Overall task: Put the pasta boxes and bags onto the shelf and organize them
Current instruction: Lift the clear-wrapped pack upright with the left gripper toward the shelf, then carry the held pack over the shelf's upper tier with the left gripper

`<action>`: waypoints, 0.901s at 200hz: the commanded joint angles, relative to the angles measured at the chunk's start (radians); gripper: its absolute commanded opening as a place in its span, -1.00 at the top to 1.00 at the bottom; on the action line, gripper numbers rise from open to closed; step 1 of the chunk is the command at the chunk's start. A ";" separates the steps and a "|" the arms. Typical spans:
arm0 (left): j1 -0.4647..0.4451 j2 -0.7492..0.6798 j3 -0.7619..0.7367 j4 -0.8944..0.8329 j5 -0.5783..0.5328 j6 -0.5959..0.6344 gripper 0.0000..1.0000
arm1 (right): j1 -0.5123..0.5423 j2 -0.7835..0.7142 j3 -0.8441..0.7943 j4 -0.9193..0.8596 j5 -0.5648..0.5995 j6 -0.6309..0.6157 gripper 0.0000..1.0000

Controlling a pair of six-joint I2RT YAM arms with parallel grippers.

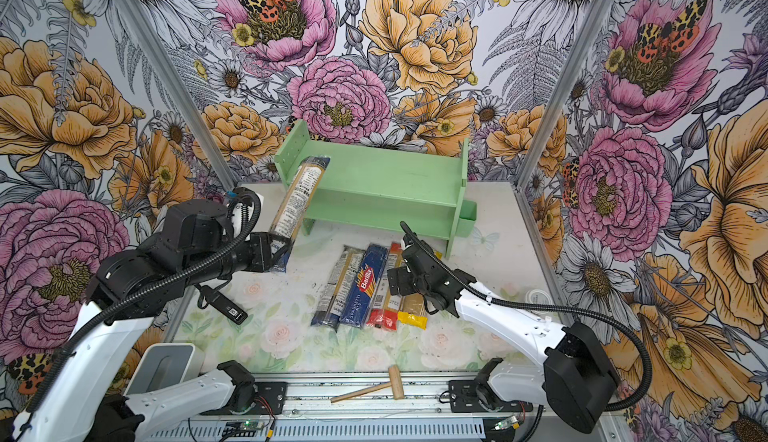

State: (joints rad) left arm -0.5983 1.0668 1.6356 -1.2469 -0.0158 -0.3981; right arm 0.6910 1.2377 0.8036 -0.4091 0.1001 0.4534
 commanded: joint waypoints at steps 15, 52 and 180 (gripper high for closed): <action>-0.005 0.085 0.167 0.153 -0.108 0.109 1.00 | 0.009 -0.036 -0.003 0.004 -0.006 -0.025 -0.93; -0.006 0.188 0.274 0.155 -0.180 0.174 1.00 | 0.009 -0.035 -0.006 0.001 -0.027 -0.045 -0.94; 0.049 0.515 0.588 0.156 -0.319 0.296 1.00 | 0.008 0.007 -0.004 0.002 -0.056 -0.077 -0.95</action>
State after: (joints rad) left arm -0.5823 1.5570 2.1460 -1.2453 -0.2882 -0.1303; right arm 0.6910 1.2385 0.8032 -0.4110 0.0528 0.3977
